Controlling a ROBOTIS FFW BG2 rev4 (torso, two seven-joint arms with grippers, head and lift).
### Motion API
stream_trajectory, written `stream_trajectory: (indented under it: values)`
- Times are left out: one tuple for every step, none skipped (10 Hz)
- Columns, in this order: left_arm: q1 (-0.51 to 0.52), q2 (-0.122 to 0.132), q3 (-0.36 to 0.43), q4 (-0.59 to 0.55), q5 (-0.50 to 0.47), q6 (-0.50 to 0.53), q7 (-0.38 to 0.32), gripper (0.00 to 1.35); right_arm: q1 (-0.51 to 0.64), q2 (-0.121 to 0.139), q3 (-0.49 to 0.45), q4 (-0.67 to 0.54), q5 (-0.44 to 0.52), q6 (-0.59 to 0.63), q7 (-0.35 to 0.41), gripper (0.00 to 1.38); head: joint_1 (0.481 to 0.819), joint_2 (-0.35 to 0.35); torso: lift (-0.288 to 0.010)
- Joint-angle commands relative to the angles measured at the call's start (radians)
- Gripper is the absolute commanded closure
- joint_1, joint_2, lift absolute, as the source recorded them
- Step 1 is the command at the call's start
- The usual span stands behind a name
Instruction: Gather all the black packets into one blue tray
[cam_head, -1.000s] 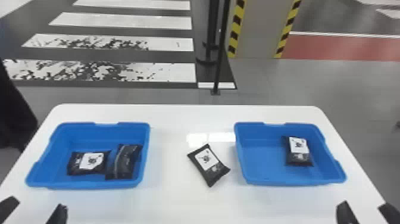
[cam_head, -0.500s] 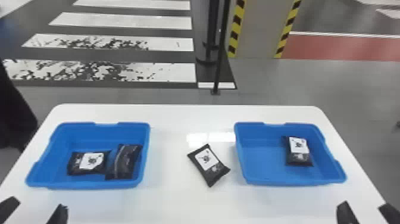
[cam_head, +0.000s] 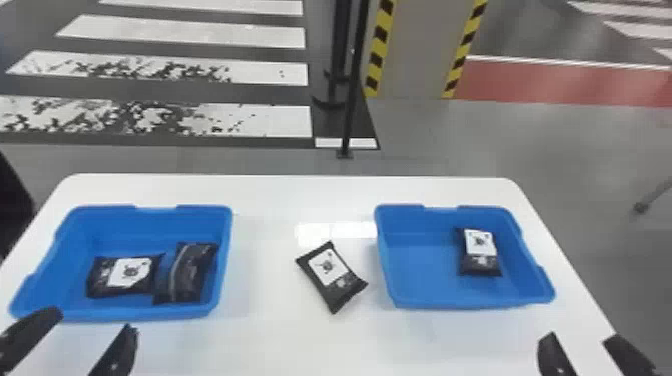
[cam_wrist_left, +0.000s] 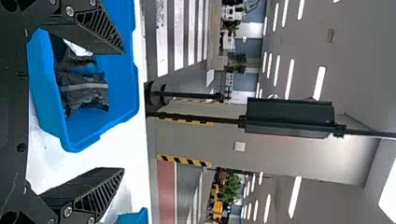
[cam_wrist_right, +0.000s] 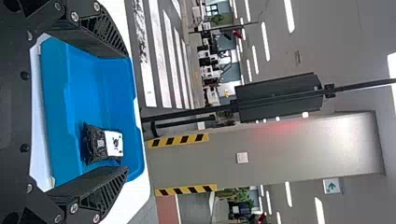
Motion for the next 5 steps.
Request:
stream_trajectory:
  values:
    - [-0.046, 0.004, -0.011, -0.001, -0.051, 0.055, -0.01, 0.14, -0.002, 0.001, 0.0, 0.002, -0.002, 0.0, 0.0, 0.18, 0.695, -0.141, -0.11]
    - [-0.083, 0.006, -0.021, -0.001, -0.071, 0.099, -0.011, 0.14, -0.002, 0.001, 0.002, 0.002, -0.002, 0.0, 0.0, 0.18, 0.695, -0.153, -0.11]
    - [-0.137, 0.006, -0.031, -0.001, -0.109, 0.153, -0.011, 0.14, -0.002, 0.001, 0.002, 0.002, -0.002, 0.0, 0.0, 0.18, 0.695, -0.159, -0.11]
    - [-0.194, 0.009, -0.041, 0.002, -0.155, 0.214, -0.018, 0.14, -0.007, 0.001, 0.006, 0.005, -0.002, 0.0, 0.0, 0.18, 0.695, -0.161, -0.11]
    - [-0.25, 0.01, -0.063, 0.016, -0.195, 0.251, -0.028, 0.14, -0.012, 0.001, 0.008, 0.007, -0.004, 0.0, 0.0, 0.18, 0.695, -0.165, -0.11]
